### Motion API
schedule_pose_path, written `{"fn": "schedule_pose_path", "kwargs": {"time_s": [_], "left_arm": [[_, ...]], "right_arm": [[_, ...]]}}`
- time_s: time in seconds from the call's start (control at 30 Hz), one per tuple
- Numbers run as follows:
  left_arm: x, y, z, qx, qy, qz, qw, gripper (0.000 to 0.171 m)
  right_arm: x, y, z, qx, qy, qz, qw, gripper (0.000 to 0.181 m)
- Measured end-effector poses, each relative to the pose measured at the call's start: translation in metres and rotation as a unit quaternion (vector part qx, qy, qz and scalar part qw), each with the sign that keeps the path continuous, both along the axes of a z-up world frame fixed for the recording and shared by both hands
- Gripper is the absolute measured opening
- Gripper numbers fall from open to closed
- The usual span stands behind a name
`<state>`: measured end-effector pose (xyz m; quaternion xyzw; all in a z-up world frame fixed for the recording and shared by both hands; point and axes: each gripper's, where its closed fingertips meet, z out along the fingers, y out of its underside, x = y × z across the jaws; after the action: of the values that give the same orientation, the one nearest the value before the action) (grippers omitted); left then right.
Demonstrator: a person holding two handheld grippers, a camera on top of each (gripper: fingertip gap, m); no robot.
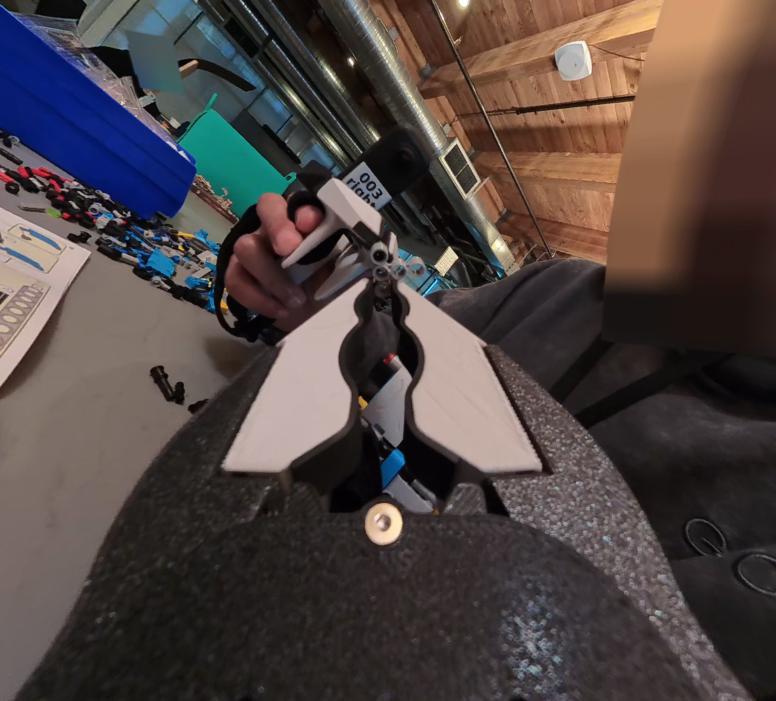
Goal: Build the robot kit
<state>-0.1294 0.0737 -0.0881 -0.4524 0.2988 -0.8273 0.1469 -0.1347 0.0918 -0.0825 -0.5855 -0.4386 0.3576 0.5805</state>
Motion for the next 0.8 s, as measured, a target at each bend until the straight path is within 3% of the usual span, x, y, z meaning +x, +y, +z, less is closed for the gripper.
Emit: {"fn": "schedule_pose_path", "kwargs": {"time_s": [0.23,0.33,0.43,0.5,0.53,0.67,0.8], "left_arm": [[-0.001,0.002,-0.001,0.007,0.001,0.015,1.000,0.006],[-0.002,0.013,-0.005,0.037,0.016,0.054,0.998,0.006],[-0.004,0.027,-0.011,0.088,0.044,0.109,0.989,0.006],[-0.003,0.030,-0.014,0.104,0.055,0.124,0.985,0.006],[-0.002,0.030,-0.015,0.106,0.057,0.123,0.985,0.006],[0.002,0.025,-0.018,0.119,0.066,0.117,0.984,0.006],[0.004,0.021,-0.021,0.131,0.073,0.116,0.982,0.007]], "right_arm": [[0.000,0.002,-0.002,-0.023,0.006,0.003,1.000,0.004],[0.019,0.010,-0.008,-0.064,-0.022,-0.011,0.998,0.031],[0.049,-0.008,-0.044,-0.134,-0.138,0.036,0.981,0.020],[0.076,-0.006,-0.081,-0.125,-0.251,-0.003,0.960,0.018],[0.081,-0.014,-0.095,-0.135,-0.286,0.010,0.949,0.015],[0.074,-0.037,-0.121,-0.193,-0.336,0.063,0.920,0.015],[0.067,-0.035,-0.136,-0.185,-0.374,0.048,0.907,0.014]]}}
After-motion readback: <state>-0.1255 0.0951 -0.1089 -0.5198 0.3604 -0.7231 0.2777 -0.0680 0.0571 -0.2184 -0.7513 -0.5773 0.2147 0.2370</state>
